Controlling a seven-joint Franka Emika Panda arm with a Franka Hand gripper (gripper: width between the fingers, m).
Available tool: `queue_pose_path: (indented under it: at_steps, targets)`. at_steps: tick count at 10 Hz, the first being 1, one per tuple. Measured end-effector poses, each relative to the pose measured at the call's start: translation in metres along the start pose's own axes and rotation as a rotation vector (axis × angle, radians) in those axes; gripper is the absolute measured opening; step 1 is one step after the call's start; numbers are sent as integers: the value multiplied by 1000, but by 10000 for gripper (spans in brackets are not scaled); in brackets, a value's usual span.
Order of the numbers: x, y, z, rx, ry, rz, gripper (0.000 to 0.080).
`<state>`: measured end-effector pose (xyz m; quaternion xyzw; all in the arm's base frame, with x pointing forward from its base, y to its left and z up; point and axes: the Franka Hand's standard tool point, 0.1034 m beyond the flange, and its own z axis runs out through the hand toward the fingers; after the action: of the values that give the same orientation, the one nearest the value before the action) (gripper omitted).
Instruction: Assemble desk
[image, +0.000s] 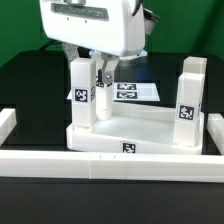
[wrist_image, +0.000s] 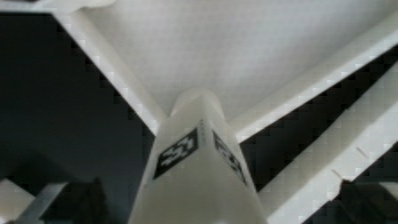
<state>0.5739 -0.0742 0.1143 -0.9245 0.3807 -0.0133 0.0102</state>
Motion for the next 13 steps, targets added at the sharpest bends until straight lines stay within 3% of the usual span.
queue_pose_path:
  at_steps: [8, 11, 12, 13]
  targets:
    - [7, 3, -1, -39, 30, -695, 649]
    - [7, 4, -1, -45, 32, -714, 642]
    - [7, 4, -1, -45, 32, -714, 515]
    - [7, 4, -1, -45, 32, -714, 515]
